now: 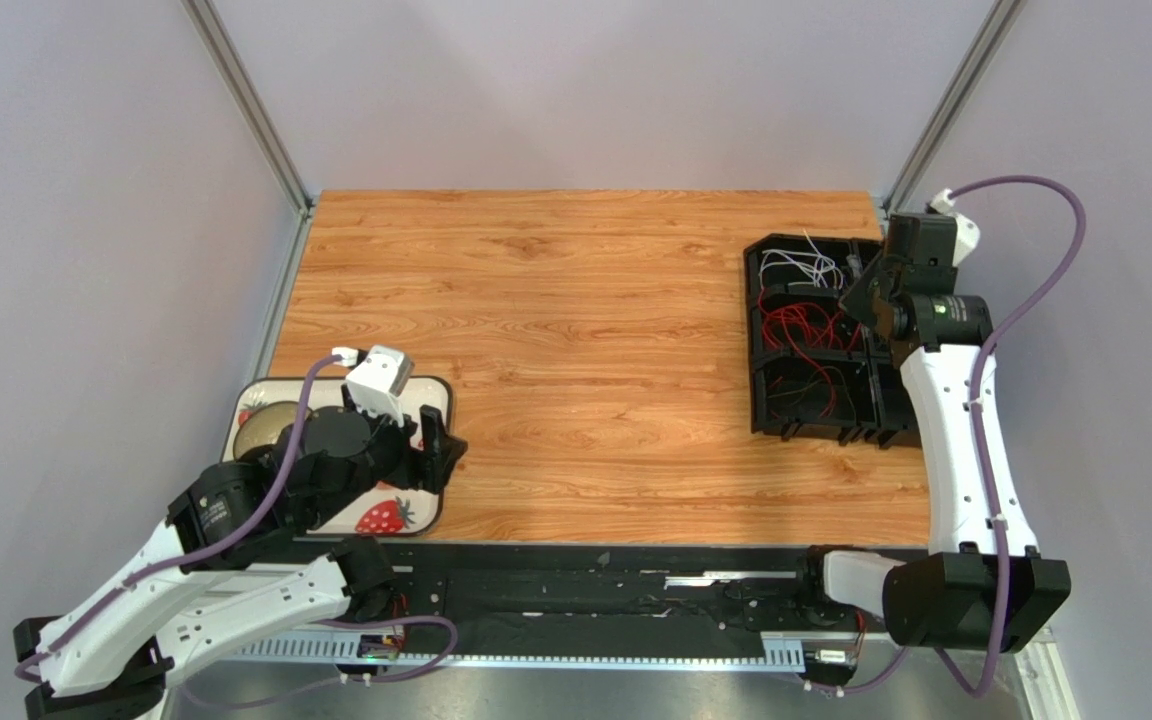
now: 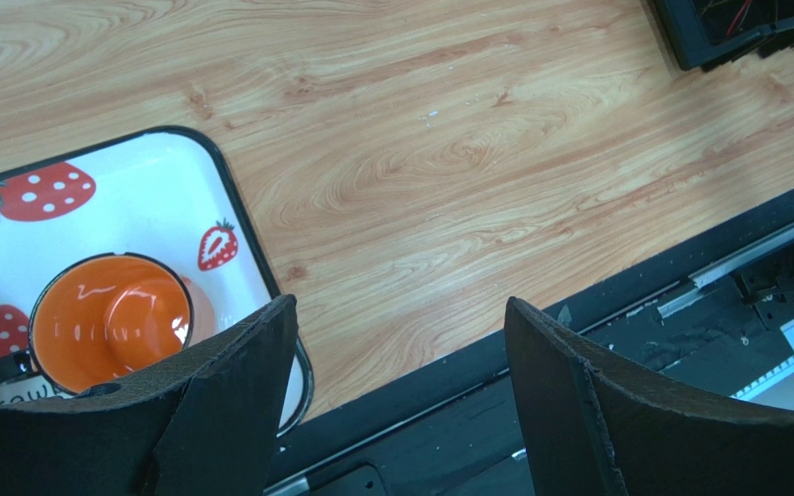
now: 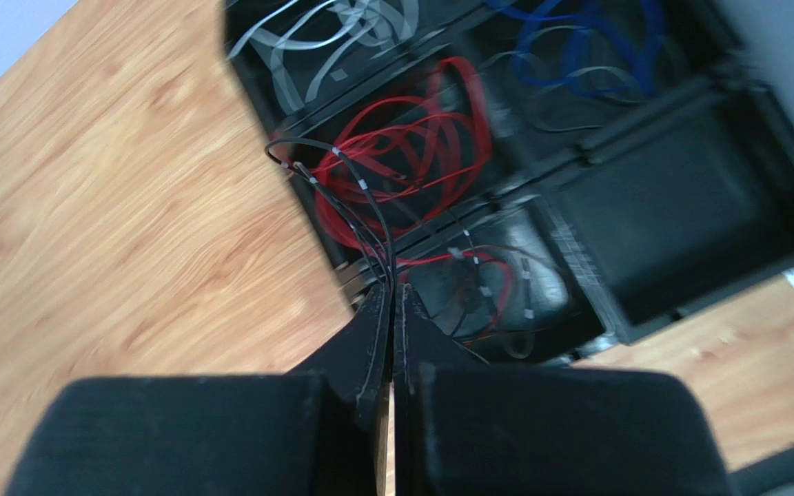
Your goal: Untangle the cables
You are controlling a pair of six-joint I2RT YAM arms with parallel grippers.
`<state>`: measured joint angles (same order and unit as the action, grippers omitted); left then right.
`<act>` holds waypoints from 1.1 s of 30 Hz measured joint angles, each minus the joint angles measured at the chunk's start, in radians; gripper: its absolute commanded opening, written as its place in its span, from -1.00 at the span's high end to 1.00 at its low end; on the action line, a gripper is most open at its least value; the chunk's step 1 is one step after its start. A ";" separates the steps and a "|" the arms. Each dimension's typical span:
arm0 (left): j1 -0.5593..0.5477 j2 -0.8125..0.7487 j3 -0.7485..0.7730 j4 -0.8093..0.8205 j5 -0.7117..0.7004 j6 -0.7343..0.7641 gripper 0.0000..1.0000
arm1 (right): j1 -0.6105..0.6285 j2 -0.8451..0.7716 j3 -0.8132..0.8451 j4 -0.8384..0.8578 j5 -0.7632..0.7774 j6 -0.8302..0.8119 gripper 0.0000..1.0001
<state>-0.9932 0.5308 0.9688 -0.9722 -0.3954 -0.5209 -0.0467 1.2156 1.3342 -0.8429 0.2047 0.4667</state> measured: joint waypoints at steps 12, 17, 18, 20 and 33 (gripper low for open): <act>0.000 0.038 0.000 0.002 0.039 0.013 -0.52 | -0.086 0.150 0.107 -0.311 0.461 0.394 1.00; 0.000 0.040 0.000 0.002 0.047 0.015 -0.52 | -0.088 0.284 0.212 -0.425 0.604 0.716 1.00; 0.000 0.040 0.000 0.002 0.047 0.015 -0.52 | -0.090 0.293 0.211 -0.438 0.619 0.781 1.00; 0.000 0.040 0.000 0.002 0.048 0.015 -0.52 | -0.098 0.301 0.206 -0.456 0.638 0.881 1.00; 0.000 0.040 0.000 0.002 0.034 0.014 -0.52 | -0.213 0.370 0.140 -0.494 0.651 1.056 0.98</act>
<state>-0.9932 0.5709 0.9688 -0.9703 -0.3618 -0.5068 -0.2596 1.5860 1.4738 -1.3373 0.8558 1.5230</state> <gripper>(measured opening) 0.760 0.009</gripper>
